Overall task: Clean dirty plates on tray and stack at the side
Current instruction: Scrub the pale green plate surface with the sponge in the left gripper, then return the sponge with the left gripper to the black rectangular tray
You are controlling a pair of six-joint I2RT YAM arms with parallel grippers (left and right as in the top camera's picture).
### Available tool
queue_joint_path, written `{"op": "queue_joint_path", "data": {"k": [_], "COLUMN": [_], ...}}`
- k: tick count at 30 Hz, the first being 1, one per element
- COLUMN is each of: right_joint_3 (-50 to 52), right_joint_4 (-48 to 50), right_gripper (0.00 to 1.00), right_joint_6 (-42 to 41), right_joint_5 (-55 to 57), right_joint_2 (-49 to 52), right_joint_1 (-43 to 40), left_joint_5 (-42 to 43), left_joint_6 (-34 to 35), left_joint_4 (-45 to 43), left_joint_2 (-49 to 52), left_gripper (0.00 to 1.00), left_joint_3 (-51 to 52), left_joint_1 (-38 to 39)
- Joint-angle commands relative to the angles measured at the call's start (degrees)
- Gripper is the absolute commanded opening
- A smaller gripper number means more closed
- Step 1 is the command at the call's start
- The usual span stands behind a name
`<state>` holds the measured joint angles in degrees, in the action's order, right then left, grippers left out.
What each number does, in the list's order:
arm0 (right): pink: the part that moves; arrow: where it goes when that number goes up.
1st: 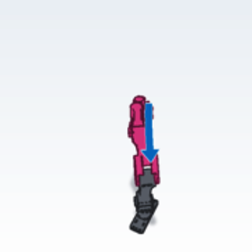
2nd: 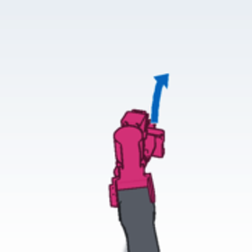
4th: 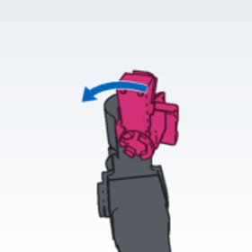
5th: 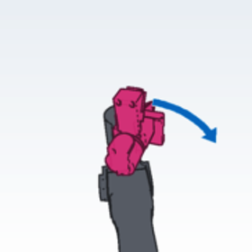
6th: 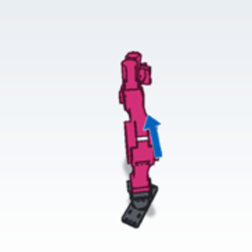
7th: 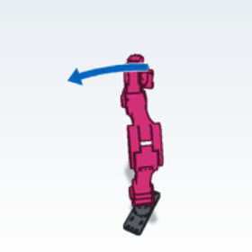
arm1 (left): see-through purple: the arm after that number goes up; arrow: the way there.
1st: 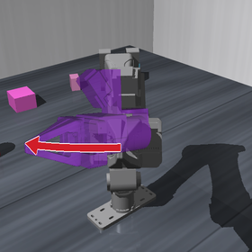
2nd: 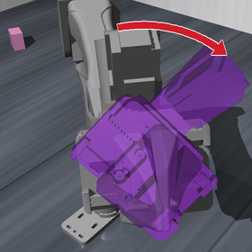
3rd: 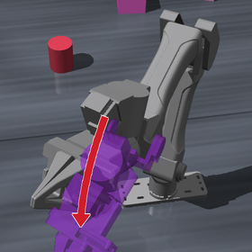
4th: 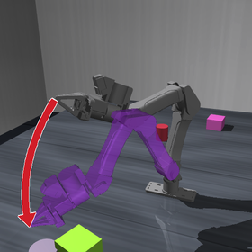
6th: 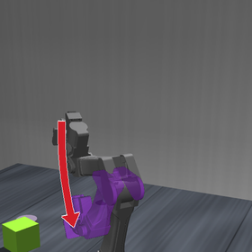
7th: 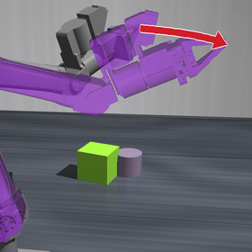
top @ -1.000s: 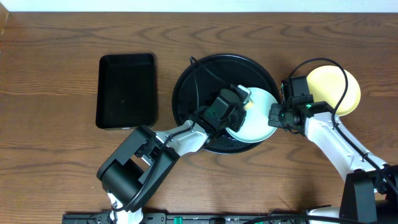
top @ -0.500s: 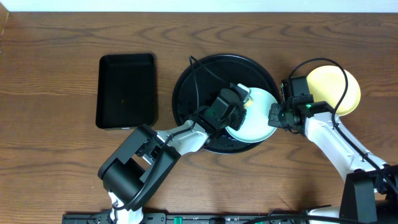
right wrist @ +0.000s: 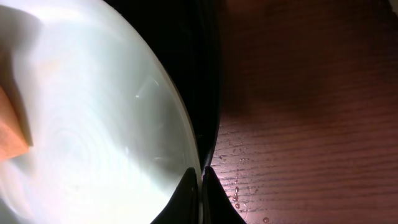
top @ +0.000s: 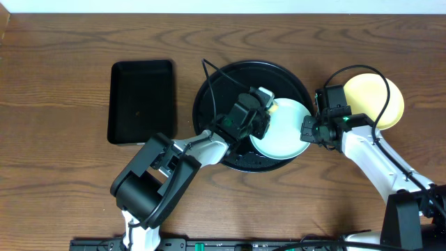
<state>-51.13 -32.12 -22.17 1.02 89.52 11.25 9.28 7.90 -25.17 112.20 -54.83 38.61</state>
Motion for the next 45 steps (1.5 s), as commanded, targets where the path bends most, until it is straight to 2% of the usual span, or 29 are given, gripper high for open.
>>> {"op": "queue_joint_path", "data": {"k": [1, 11, 24, 31, 34, 38, 42, 45], "right_joint_3": [0.5, 0.5, 0.5, 0.5, 0.5, 0.5, 0.5, 0.1], "right_joint_4": [0.0, 0.0, 0.0, 0.0, 0.0, 0.0, 0.4, 0.8], "right_gripper": [0.01, 0.01, 0.01, 0.01, 0.01, 0.01, 0.01, 0.01], "right_joint_6": [-0.5, -0.5, -0.5, -0.5, -0.5, -0.5, 0.3, 1.9], "right_joint_5": [-0.6, -0.6, -0.6, -0.6, -0.6, -0.6, -0.1, 2.9], "right_joint_2": [0.4, 0.4, 0.4, 0.4, 0.4, 0.4, 0.4, 0.1], "right_joint_1": [-0.3, -0.3, -0.3, -0.3, -0.3, -0.3, -0.3, -0.3], "left_joint_5": [1.2, 1.2, 2.8, 4.7, 4.7, 4.7, 4.7, 5.3], "left_joint_6": [-0.3, -0.3, 0.4, 2.2, 2.6, 2.5, 2.5, 2.5], "left_joint_4": [-0.5, -3.5, -14.6, -14.4, -11.1, -1.0, 12.9, 24.3], "left_joint_2": [1.3, 3.0, 3.1, -3.7, -9.1, -16.4, -22.4, -25.5], "left_gripper": [0.08, 0.08, 0.08, 0.08, 0.08, 0.08, 0.08, 0.14], "left_joint_3": [-0.2, -0.2, -1.1, -3.4, -3.4, -3.4, -3.4, -3.4], "left_joint_1": [-0.3, -0.3, -0.3, -1.8, -4.1, -9.1, -16.9, -23.9]}}
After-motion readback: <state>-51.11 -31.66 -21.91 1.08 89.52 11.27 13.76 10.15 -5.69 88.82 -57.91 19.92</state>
